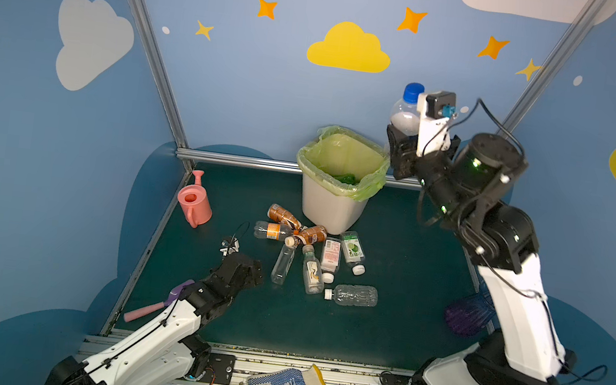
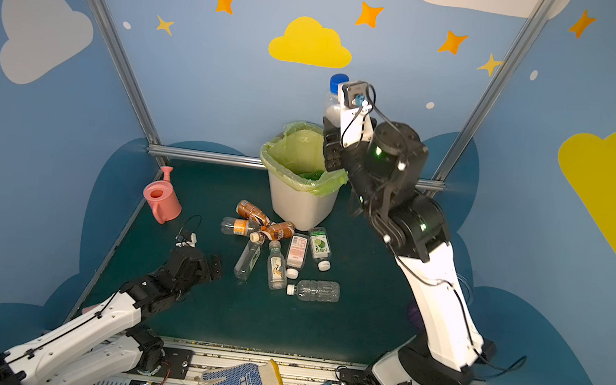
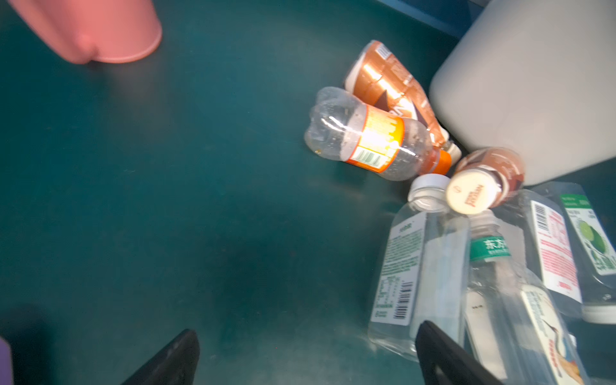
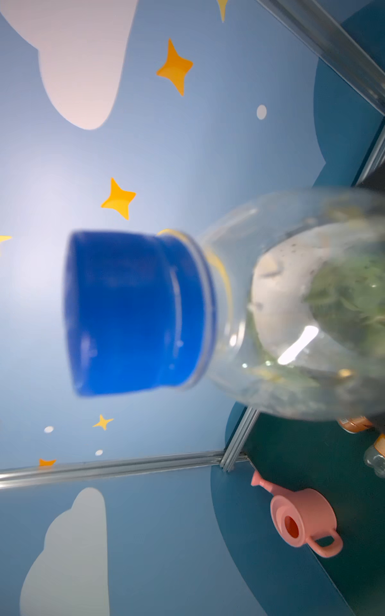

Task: Throw the plastic bottles in the bin
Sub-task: 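Lift the Pepsi bottle with the right gripper over the bin and release, then lower the right gripper back while the left gripper reaches into the pile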

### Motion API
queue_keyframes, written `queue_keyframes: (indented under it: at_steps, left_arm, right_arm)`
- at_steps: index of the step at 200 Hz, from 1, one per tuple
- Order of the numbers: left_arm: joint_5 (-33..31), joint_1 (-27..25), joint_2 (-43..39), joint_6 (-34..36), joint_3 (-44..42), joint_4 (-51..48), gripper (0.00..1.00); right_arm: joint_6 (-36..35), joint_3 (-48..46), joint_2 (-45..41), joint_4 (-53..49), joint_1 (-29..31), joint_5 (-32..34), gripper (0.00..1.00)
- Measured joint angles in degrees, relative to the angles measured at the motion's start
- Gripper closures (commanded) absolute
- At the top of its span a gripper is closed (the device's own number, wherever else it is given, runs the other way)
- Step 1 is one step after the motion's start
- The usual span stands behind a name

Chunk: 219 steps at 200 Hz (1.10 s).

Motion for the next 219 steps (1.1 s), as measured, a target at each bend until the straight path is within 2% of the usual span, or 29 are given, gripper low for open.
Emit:
queue_keyframes:
  at_steps: [12, 29, 32, 46, 60, 73, 90, 125, 162, 193, 219]
  left_arm:
    - [1.38, 0.00, 0.90, 0.57, 0.83, 0.70, 0.00]
    - [3.32, 0.00, 2.34, 1.22, 1.73, 1.29, 0.00]
    - [3.58, 0.00, 2.54, 1.27, 1.90, 1.29, 0.00]
    - [4.79, 0.00, 3.52, 1.44, 2.47, 1.29, 0.00]
    - [5.53, 0.00, 3.93, 1.66, 2.91, 1.20, 0.00]
    - [6.16, -0.02, 3.93, 2.21, 3.50, 0.96, 0.00]
    - [6.71, -0.28, 3.96, 3.10, 4.81, 0.37, 0.00]
    - [6.67, -2.45, 5.57, 5.09, 7.67, -0.26, 0.02]
    - [6.67, -4.81, 11.17, 6.51, 10.84, -2.05, 0.03]
    - [7.15, -5.44, 16.85, 7.28, 14.36, -3.93, 0.04]
    - [7.37, -5.70, 22.56, 7.80, 18.10, -5.22, 0.07]
  right_arm:
    - [3.06, 7.58, 8.35, -3.08, -4.15, -5.31, 0.40]
    - [7.78, 18.05, 21.22, -7.91, -8.07, -11.37, 0.10]
    - [8.31, 19.93, 23.76, -9.16, -8.79, -12.52, 0.07]
    - [10.54, 23.32, 30.56, -13.22, -10.84, -14.73, 0.02]
    - [12.04, 20.83, 31.56, -15.78, -12.26, -15.06, 0.02]
    - [12.90, 14.45, 27.54, -14.88, -12.63, -14.95, 0.02]
    - [13.20, 6.29, 17.86, -13.20, -12.48, -14.21, 0.02]
    - [13.27, 4.61, -0.04, -7.08, -12.63, -12.81, 0.02]
    - [14.40, -1.88, -9.64, -2.56, -13.92, -11.87, 0.02]
    - [16.79, -19.71, -13.51, -0.33, -16.90, -12.44, 0.02]
    - [20.41, -38.75, -15.78, 1.18, -22.25, -14.78, 0.02]
